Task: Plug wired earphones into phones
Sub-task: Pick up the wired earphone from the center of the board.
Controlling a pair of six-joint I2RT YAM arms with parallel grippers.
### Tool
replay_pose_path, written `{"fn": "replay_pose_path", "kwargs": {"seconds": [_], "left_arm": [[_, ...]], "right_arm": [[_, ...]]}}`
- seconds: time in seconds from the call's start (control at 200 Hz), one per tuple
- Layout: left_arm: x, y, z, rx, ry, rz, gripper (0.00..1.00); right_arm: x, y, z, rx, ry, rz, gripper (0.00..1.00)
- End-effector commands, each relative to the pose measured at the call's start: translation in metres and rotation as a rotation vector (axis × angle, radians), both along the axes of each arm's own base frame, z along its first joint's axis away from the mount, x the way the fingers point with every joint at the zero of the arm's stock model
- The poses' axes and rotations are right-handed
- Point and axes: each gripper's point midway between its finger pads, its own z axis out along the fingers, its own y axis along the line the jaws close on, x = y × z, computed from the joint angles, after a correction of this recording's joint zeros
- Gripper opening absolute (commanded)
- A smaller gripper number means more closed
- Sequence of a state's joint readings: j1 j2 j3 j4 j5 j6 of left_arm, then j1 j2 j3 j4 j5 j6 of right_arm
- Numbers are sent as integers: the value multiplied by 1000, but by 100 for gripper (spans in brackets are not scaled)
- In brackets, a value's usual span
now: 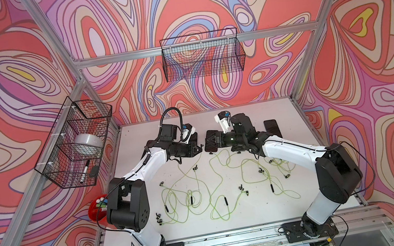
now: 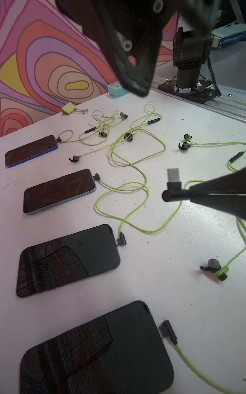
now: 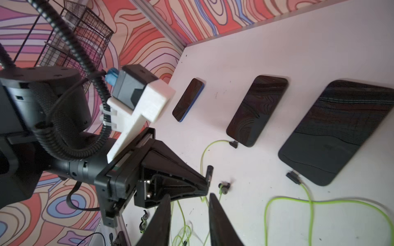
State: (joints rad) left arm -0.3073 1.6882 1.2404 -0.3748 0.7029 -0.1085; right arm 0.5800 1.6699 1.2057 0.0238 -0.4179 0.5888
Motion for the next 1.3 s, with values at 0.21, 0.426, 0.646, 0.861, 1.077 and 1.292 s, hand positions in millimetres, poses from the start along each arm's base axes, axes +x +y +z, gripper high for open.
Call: {"fn": "replay_pose_path", "kwargs": {"seconds": [0.21, 0.426, 0.646, 0.861, 1.077, 1.292], "left_arm": [[-4, -1, 17, -8, -89, 1, 0], [-4, -2, 18, -11, -89, 5, 0], [-5, -1, 17, -5, -84, 7, 0], [-4, -2, 21, -20, -90, 10, 0], [-6, -2, 21, -19, -87, 6, 0], [-10, -5, 25, -50, -78, 2, 11]], "right_arm": [[12, 8, -27, -19, 58, -16, 28], [12, 20, -32, -13, 68, 3, 23], [12, 26, -36, -3, 73, 7, 24], [15, 27, -39, -6, 82, 3, 18], [14, 23, -41, -23, 73, -8, 6], [12, 22, -38, -30, 66, 1, 0]]}}
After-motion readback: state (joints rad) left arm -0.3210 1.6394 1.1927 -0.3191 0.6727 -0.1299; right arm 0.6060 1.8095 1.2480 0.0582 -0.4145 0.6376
